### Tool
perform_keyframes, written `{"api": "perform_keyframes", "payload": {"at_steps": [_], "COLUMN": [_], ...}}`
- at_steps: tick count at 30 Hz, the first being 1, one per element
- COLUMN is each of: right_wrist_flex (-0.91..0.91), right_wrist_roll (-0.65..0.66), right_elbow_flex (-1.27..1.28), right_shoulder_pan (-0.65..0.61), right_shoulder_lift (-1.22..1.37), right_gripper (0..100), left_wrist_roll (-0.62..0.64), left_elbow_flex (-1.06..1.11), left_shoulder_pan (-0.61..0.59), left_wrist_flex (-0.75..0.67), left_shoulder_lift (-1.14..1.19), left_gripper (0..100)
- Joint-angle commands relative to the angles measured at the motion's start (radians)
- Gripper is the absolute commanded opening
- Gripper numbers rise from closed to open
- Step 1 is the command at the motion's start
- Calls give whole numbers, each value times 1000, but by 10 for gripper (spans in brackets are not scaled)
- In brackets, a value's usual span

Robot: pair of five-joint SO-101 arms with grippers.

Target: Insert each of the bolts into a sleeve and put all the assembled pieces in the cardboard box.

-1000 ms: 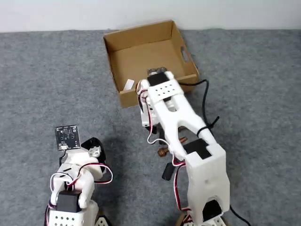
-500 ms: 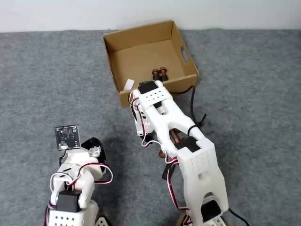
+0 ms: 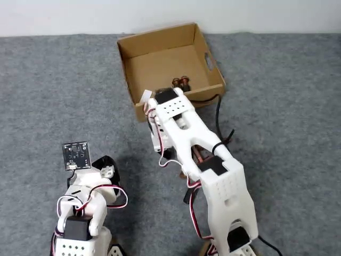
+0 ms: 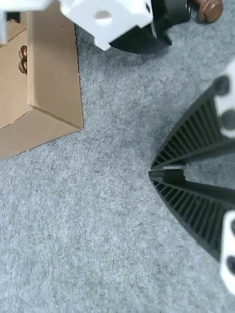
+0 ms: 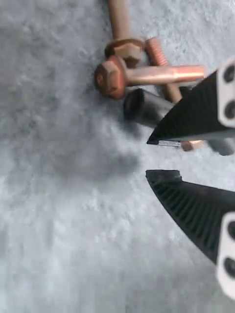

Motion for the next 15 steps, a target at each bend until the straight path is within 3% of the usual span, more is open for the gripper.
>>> {"api": "perform_keyframes", "payload": {"at_steps": [1,4,15], "right_wrist_flex": [88,131,64], "right_wrist_roll": [14,14,18], "right_elbow_flex": [-57,-57,-52], "right_shoulder_pan": [-22,-18,68], "right_shoulder_lift": [-97,-117,-30], "right_gripper": [179,231,231], "left_wrist_roll": [5,5,5], "left_elbow_flex": [-7,-7,-7], "left_shoulder_pan": [-6,-6,-6], "left_wrist_flex": [-28,-28,-28], "left_shoulder_lift": [-5,-5,-5], "left_gripper": [6,6,6]}}
